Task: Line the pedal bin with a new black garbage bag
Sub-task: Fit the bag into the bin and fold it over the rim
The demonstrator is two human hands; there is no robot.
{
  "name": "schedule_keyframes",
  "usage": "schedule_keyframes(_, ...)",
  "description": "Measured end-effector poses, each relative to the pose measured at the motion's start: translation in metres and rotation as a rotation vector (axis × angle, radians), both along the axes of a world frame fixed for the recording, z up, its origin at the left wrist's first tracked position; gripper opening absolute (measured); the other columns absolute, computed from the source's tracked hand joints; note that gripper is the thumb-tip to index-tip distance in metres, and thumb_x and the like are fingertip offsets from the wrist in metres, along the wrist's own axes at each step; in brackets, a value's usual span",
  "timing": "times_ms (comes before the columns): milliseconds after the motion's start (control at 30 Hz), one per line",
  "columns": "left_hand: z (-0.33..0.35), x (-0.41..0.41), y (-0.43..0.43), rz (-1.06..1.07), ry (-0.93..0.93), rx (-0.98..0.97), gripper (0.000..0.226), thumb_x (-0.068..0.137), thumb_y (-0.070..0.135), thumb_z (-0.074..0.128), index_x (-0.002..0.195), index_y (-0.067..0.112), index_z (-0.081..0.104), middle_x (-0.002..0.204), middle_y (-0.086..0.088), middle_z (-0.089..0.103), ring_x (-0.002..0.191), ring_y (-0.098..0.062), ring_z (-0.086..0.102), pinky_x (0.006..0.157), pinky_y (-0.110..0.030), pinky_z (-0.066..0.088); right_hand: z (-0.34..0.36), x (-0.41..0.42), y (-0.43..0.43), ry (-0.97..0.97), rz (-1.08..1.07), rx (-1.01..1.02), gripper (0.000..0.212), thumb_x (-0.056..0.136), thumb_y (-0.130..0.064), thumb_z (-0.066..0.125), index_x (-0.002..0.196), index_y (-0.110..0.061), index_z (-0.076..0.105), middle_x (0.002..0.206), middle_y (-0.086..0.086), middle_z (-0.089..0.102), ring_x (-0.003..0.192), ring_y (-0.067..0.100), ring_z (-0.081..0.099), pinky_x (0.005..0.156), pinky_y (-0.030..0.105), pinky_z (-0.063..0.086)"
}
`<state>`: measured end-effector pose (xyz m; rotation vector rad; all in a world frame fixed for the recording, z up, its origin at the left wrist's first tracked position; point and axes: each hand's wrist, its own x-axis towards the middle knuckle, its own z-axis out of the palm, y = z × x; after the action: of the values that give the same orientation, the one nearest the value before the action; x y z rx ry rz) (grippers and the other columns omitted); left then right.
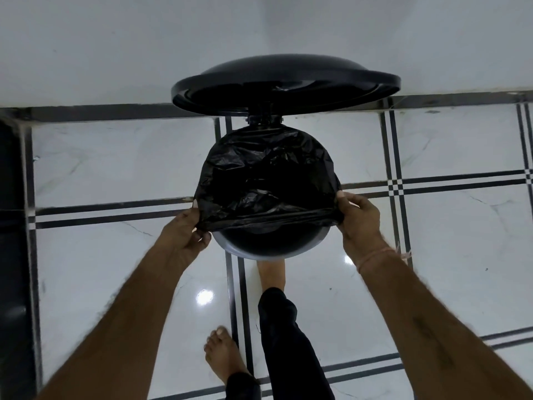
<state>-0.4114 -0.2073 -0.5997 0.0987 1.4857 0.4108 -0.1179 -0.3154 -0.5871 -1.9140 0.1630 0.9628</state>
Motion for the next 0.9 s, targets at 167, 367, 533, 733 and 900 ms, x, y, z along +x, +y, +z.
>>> schedule_keyframes(167,0.007,0.008,-0.016,0.111,-0.013,-0.076,0.028,0.091,0.042,0.071,0.087,0.015,0.067,0.065,0.004,0.071,0.068,-0.01,0.058,0.048,-0.017,0.051,0.004,-0.007,-0.004,-0.092,0.065,-0.123,0.032,0.099,-0.025,0.07,0.069,-0.014,0.063,0.075,0.004,0.065,0.075,0.021,0.06,0.071,0.034,0.056)
schedule_keyframes(367,0.004,0.001,-0.026,0.094,0.016,-0.015,0.037,0.072,0.051,0.076,0.086,0.018,0.067,0.066,0.007,0.061,0.057,-0.005,0.047,0.045,-0.018,0.046,0.01,-0.016,-0.001,-0.181,0.099,-0.225,0.028,0.099,-0.028,0.07,0.076,-0.014,0.063,0.079,0.005,0.068,0.062,0.019,0.065,0.049,0.024,0.048)
schedule_keyframes(533,0.008,-0.004,-0.03,0.105,-0.036,0.003,0.024,0.084,0.045,0.072,0.086,0.022,0.066,0.07,0.009,0.067,0.054,-0.005,0.054,0.043,-0.017,0.044,0.027,-0.026,0.008,0.39,-0.19,0.061,0.026,0.11,-0.012,0.048,0.131,0.001,0.056,0.107,0.014,0.07,0.082,0.024,0.075,0.07,0.036,0.065)
schedule_keyframes(733,0.01,-0.003,-0.029,0.107,-0.068,-0.042,0.025,0.092,0.046,0.065,0.091,0.021,0.066,0.072,0.009,0.068,0.06,-0.006,0.056,0.041,-0.016,0.041,0.03,-0.027,0.019,0.619,-0.427,0.185,0.024,0.112,-0.015,0.037,0.11,-0.009,0.06,0.107,0.007,0.068,0.083,0.022,0.069,0.098,0.06,0.045)
schedule_keyframes(900,0.01,-0.002,-0.033,0.107,-0.074,-0.033,0.026,0.098,0.045,0.06,0.09,0.021,0.064,0.062,0.01,0.065,0.059,-0.007,0.046,0.042,-0.016,0.04,0.042,-0.044,0.025,0.59,-0.433,0.307,0.009,0.1,-0.01,0.066,0.095,-0.003,0.069,0.081,0.009,0.077,0.059,0.015,0.073,0.059,0.028,0.062)
